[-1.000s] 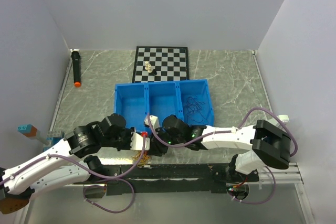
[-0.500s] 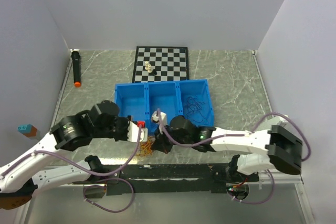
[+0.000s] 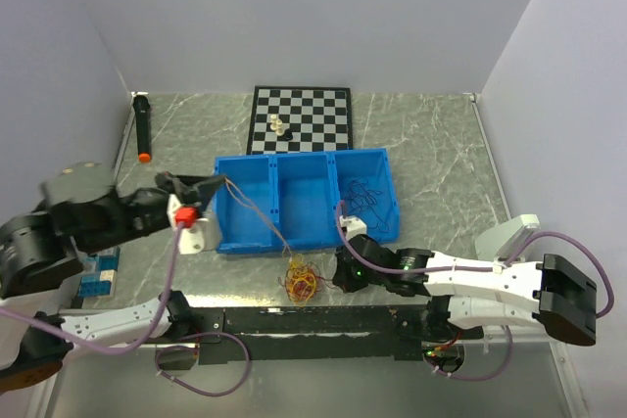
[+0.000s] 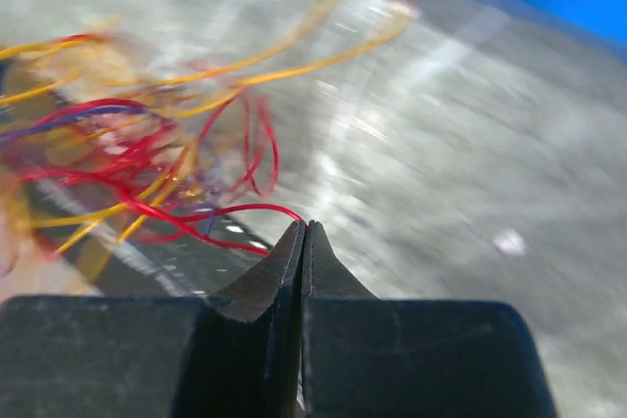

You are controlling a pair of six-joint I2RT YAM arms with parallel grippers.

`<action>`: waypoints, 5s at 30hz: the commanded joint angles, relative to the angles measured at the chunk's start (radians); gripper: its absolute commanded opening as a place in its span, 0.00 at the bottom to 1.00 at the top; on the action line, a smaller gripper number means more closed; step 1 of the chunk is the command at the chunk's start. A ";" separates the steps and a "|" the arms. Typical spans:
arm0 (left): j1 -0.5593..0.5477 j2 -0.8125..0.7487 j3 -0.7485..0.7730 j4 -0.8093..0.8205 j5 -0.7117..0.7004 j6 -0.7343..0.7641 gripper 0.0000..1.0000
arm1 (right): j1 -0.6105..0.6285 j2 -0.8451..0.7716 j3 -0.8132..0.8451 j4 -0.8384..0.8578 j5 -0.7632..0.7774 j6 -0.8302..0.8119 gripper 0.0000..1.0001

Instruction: Untangle the cables

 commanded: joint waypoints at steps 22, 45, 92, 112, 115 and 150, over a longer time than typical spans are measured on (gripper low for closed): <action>0.003 0.007 0.047 1.388 -0.157 0.520 0.01 | -0.001 0.080 0.010 -0.368 0.194 0.307 0.00; 0.003 0.001 -0.098 1.256 0.091 0.554 0.01 | 0.017 -0.216 0.154 -0.082 0.172 -0.110 0.52; 0.002 0.124 0.010 1.411 0.147 0.667 0.01 | 0.023 0.195 0.190 0.379 -0.081 -0.301 0.03; 0.002 0.032 -0.202 1.287 -0.045 0.491 0.01 | 0.026 -0.173 -0.018 0.149 0.003 -0.187 0.04; 0.003 -0.037 -0.339 1.266 -0.132 0.401 0.01 | 0.031 -0.219 -0.018 0.134 0.000 -0.184 0.04; 0.163 -0.188 -0.985 1.321 -0.589 0.040 0.01 | 0.037 -0.380 -0.044 0.037 -0.003 -0.135 0.00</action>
